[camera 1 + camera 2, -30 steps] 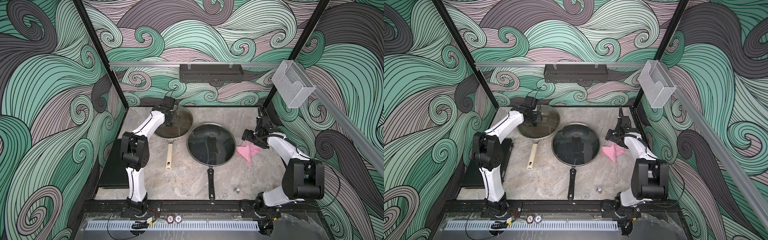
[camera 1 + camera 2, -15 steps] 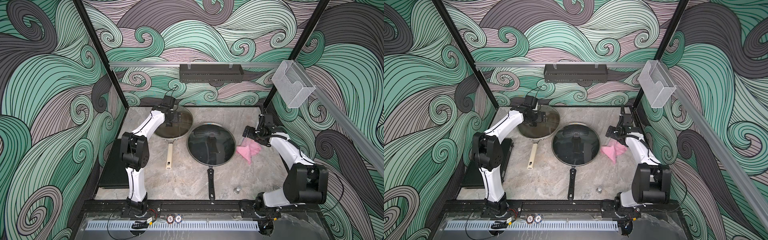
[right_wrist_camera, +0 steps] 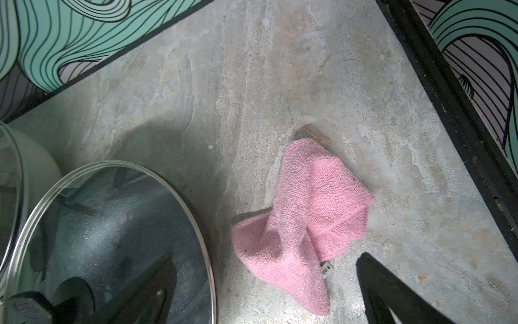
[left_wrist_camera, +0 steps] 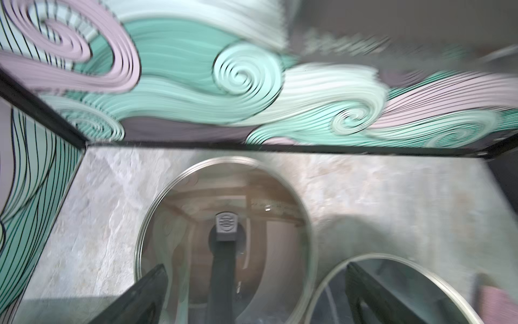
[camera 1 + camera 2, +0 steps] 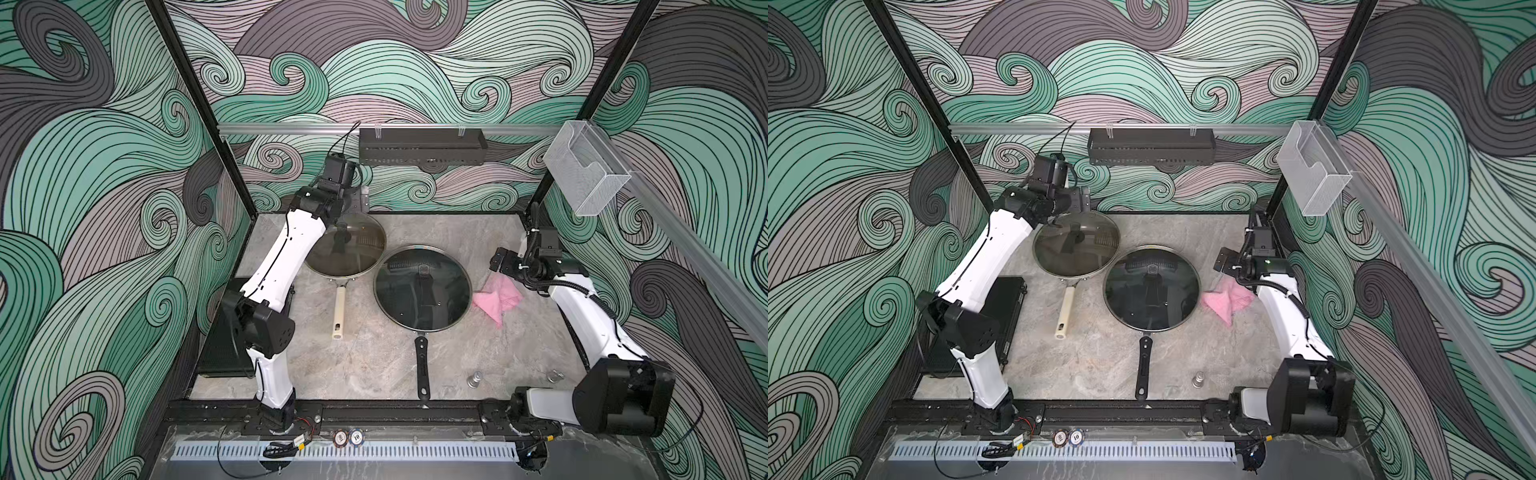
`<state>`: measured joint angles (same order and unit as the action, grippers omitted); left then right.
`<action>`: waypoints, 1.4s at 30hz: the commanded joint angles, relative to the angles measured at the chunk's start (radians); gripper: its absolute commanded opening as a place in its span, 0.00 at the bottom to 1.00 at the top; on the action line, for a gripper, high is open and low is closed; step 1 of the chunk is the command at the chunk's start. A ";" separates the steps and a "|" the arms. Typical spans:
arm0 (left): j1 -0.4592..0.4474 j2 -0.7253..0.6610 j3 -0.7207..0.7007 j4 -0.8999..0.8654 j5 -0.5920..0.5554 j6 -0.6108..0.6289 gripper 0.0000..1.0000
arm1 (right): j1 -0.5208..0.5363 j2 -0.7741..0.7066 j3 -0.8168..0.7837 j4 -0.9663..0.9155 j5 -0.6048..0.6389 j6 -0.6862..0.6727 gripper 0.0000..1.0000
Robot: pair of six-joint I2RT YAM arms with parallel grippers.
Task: Wipe the pot lid with a cloth
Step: Pick up the pot lid from the cooking pot.
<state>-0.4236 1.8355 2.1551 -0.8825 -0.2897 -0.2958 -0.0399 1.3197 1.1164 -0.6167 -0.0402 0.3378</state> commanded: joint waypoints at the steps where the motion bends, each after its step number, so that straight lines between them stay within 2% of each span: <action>1: -0.055 -0.032 0.028 -0.146 0.041 -0.053 0.99 | -0.002 -0.030 0.026 -0.061 -0.071 0.003 0.99; 5: -0.164 -0.047 -0.004 -0.147 0.106 -0.079 0.99 | -0.001 -0.100 -0.010 -0.049 -0.127 0.000 0.99; 11: -0.317 0.042 0.031 -0.214 0.147 -0.149 0.99 | -0.003 -0.114 -0.004 -0.104 -0.166 0.026 0.99; 17: -0.428 0.193 0.101 -0.395 0.164 -0.290 0.98 | -0.004 -0.120 -0.028 -0.137 -0.098 0.047 0.99; 23: -0.458 0.305 0.133 -0.481 0.279 -0.383 0.96 | -0.004 -0.131 -0.071 -0.124 -0.096 0.051 0.99; 28: -0.472 0.347 0.122 -0.441 0.272 -0.373 0.96 | -0.005 -0.112 -0.089 -0.125 -0.086 0.043 0.99; 30: -0.468 0.364 0.123 -0.421 0.246 -0.356 0.93 | -0.005 -0.107 -0.100 -0.125 -0.083 0.044 0.99; 33: -0.461 0.395 0.146 -0.419 0.239 -0.353 0.82 | -0.006 -0.105 -0.110 -0.128 -0.076 0.040 0.99; 36: -0.464 0.434 0.186 -0.434 0.236 -0.359 0.63 | -0.006 -0.112 -0.118 -0.128 -0.067 0.035 0.99; 39: -0.468 0.487 0.266 -0.497 0.232 -0.362 0.59 | -0.006 -0.120 -0.122 -0.130 -0.047 0.036 0.99; 42: -0.469 0.510 0.281 -0.528 0.244 -0.390 0.55 | -0.005 -0.115 -0.127 -0.129 -0.033 0.030 0.99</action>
<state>-0.8867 2.3177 2.4039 -1.3281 -0.0418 -0.6601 -0.0399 1.2102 1.0016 -0.7292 -0.1097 0.3748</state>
